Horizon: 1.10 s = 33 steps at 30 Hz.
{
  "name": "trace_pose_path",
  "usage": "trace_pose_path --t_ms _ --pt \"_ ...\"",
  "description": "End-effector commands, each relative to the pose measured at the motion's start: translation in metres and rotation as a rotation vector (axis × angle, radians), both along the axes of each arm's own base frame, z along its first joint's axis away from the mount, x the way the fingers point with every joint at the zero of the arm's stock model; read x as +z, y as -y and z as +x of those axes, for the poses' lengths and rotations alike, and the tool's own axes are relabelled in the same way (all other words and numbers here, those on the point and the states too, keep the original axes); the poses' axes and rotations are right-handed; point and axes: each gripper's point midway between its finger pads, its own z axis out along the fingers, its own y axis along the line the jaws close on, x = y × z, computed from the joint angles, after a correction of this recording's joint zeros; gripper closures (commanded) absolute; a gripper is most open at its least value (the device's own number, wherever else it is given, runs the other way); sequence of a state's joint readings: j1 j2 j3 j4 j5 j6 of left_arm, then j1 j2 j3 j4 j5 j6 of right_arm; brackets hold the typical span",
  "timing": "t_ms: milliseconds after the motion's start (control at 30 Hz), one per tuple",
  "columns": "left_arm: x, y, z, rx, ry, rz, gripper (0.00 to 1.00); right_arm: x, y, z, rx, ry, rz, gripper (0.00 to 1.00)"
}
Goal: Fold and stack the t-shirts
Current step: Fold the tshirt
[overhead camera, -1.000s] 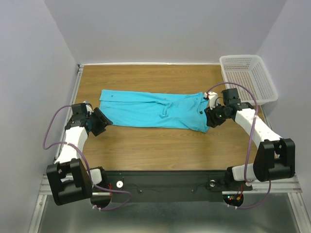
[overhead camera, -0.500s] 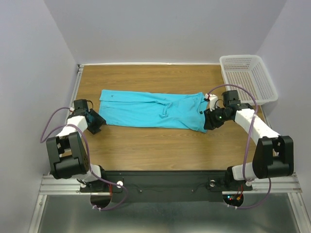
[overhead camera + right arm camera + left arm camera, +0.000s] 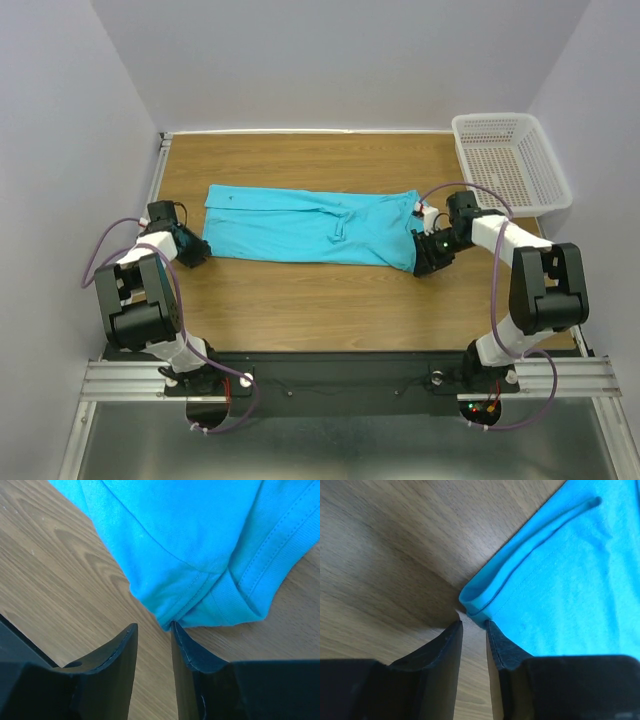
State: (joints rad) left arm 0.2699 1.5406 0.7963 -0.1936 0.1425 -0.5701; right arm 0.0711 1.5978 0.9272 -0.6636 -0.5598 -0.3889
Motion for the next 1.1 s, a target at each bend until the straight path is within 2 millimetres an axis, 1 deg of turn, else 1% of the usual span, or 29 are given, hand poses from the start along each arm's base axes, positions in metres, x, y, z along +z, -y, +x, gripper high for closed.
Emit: trace_pose_path --t_ms 0,33,200,267,367,400,433,467,500,533,567,600,633,667,800,833,900,933,1067 --pt "0.005 -0.006 0.011 -0.017 0.031 0.009 0.67 0.018 0.0 0.023 -0.022 0.08 0.008 0.62" --pt "0.004 -0.006 0.011 -0.019 0.029 0.008 0.69 0.019 0.002 0.024 -0.026 0.086 0.002 0.62" --pt "0.003 -0.007 0.013 -0.03 0.03 0.008 0.73 0.019 0.008 0.031 -0.054 0.114 -0.036 0.62" --pt "0.002 -0.009 0.012 -0.032 0.03 0.013 0.73 0.016 0.007 0.033 -0.06 0.105 -0.03 0.61" --pt "0.001 -0.01 0.013 -0.036 0.028 0.012 0.78 0.015 0.003 0.038 -0.066 0.101 -0.013 0.61" --pt "0.0 -0.01 0.013 -0.037 0.03 0.011 0.78 0.014 0.003 0.038 -0.069 0.097 -0.008 0.62" --pt "-0.001 -0.009 0.013 -0.04 0.025 0.006 0.82 0.014 0.001 0.04 -0.069 0.095 0.003 0.63" --pt "-0.002 -0.009 0.013 -0.043 0.022 0.007 0.86 0.015 0.0 0.042 -0.071 0.095 0.005 0.66" --pt "-0.003 -0.009 0.012 -0.045 0.019 0.006 0.87 0.016 0.0 0.042 -0.071 0.097 0.006 0.75" --pt "-0.004 -0.01 0.012 -0.045 0.019 0.009 0.92 0.017 0.0 0.044 -0.073 0.105 0.005 0.79" --pt "-0.004 -0.011 0.011 -0.046 0.017 0.011 0.96 0.018 0.001 0.043 -0.072 0.108 -0.001 0.85" --pt "-0.005 -0.012 0.011 -0.043 0.016 0.011 0.97 0.018 0.002 0.043 -0.072 0.113 -0.006 0.88" --pt "-0.004 -0.014 0.01 -0.04 0.017 0.014 1.0 0.019 0.003 0.042 -0.072 0.114 -0.013 0.93" --pt "-0.004 -0.016 0.01 -0.038 0.015 0.015 1.0 0.02 0.005 0.041 -0.075 0.122 -0.016 1.0" --pt "-0.001 -0.027 0.006 -0.019 0.016 0.031 1.0 0.024 0.022 0.045 -0.104 0.16 -0.071 0.99" --pt "0.0 -0.031 0.004 -0.01 0.018 0.038 1.0 0.023 0.031 0.048 -0.12 0.172 -0.099 0.99" --pt "0.002 -0.035 0.003 -0.009 0.018 0.046 1.0 0.026 0.039 0.051 -0.13 0.193 -0.124 0.99" --pt "0.002 -0.038 0.002 -0.002 0.018 0.049 1.0 0.027 0.042 0.052 -0.133 0.198 -0.136 0.99" --pt "0.001 -0.039 0.0 0.0 0.016 0.047 1.0 0.029 0.048 0.057 -0.134 0.222 -0.165 0.99"
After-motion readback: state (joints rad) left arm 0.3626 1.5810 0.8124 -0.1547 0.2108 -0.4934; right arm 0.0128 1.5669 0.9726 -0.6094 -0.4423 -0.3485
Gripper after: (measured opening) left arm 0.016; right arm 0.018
